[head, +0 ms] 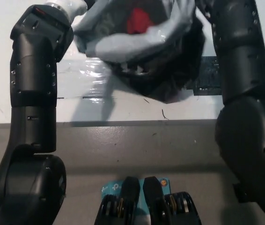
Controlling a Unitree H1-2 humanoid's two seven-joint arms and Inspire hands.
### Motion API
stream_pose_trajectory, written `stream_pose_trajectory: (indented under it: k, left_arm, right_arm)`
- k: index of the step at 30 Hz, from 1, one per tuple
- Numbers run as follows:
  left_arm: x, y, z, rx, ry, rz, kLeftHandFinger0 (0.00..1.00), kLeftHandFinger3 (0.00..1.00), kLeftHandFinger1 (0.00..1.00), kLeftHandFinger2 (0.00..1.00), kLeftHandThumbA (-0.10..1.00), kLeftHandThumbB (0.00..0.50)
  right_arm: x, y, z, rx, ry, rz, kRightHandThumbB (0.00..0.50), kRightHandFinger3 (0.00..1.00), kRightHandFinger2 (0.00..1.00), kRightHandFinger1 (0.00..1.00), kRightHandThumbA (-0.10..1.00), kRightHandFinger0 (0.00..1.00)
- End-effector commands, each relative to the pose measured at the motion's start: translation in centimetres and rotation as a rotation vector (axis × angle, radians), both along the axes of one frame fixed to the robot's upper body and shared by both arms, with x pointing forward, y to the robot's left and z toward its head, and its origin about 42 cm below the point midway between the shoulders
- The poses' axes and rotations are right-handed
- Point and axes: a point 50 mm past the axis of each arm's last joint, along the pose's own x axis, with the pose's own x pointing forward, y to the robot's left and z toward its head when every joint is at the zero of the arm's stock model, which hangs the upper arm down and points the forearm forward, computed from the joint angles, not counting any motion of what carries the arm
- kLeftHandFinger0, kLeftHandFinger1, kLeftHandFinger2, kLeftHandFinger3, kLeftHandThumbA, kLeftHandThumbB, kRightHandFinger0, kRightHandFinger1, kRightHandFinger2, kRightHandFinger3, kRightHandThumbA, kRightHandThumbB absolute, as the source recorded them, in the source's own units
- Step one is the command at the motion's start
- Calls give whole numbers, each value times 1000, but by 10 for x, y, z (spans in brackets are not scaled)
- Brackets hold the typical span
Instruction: The robot uses its right hand to pick up a bag of coffee beans and puts it in the black plastic bag, then the robot grabs the top of the bag and lifts it.
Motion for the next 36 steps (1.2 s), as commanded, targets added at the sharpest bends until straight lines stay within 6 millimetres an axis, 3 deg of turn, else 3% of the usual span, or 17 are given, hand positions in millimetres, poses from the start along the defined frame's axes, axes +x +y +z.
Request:
stream_pose_trajectory:
  k: [1,11,14,15,16,18,21,25,26,27,28,29,30,31,32,34,36]
  left_arm:
    - [-25,-9,75,8,-147,-80,0,1000,0,163,-100,91]
    - [-30,-10,54,58,-151,-79,0,1000,0,161,-100,107]
    - [-37,-13,52,125,-211,-90,0,1000,0,118,-91,60]
    - [-39,-14,51,141,-228,-99,0,843,0,107,-74,62]
    - [-43,-16,46,157,-246,-115,0,877,1,121,-26,65]
    - [-46,-17,43,162,-245,-120,0,907,0,124,-28,60]
    - [-49,-17,37,163,-237,-127,0,821,2,158,-9,45]
    - [-51,-4,31,153,-234,-124,0,990,15,198,-16,59]
    - [-52,1,30,155,-231,-111,0,804,14,206,2,75]
    - [-52,18,32,160,-238,-58,0,533,46,218,116,132]
    - [-52,25,33,158,-246,-40,0,512,48,224,146,146]
    - [-55,41,38,174,-295,-3,114,587,177,342,289,168]
    - [-58,49,41,188,-325,16,114,587,177,342,289,168]
    - [-65,64,52,245,-411,67,584,885,677,751,565,259]
    - [-70,73,60,289,-469,100,720,929,731,798,636,259]
    - [-82,89,83,378,-579,153,1000,1000,996,1000,816,311]
    - [-106,115,128,447,-728,200,1000,1000,1000,1000,871,377]
  right_arm:
    - [-76,10,221,210,-457,178,24,1000,750,218,-100,0]
    - [-88,-3,272,142,-438,131,6,1000,673,117,-100,0]
    - [-96,-3,290,102,-453,110,21,1000,686,114,-100,0]
    - [-98,-2,293,93,-454,106,13,1000,698,116,-100,0]
    - [-100,-2,297,82,-462,107,16,1000,732,135,-100,0]
    - [-100,-3,296,74,-468,104,7,1000,756,146,-100,0]
    - [-96,-3,291,48,-472,94,0,1000,741,149,-100,0]
    - [-90,1,283,39,-452,113,10,1000,709,180,-100,0]
    - [-89,2,280,42,-446,117,11,1000,707,182,-100,0]
    - [-86,3,275,53,-434,125,16,1000,706,193,-100,0]
    - [-85,3,273,56,-430,126,15,1000,711,202,-100,0]
    - [-85,5,271,53,-426,121,22,1000,733,220,-100,0]
    - [-84,6,269,50,-425,117,22,1000,733,220,-100,0]
    - [-83,7,266,34,-429,110,10,1000,756,219,-100,0]
    - [-83,8,264,23,-432,106,9,1000,756,218,-100,0]
    - [-80,9,259,11,-434,102,7,1000,756,216,-100,0]
    - [-77,11,251,15,-419,105,11,1000,764,221,-100,0]
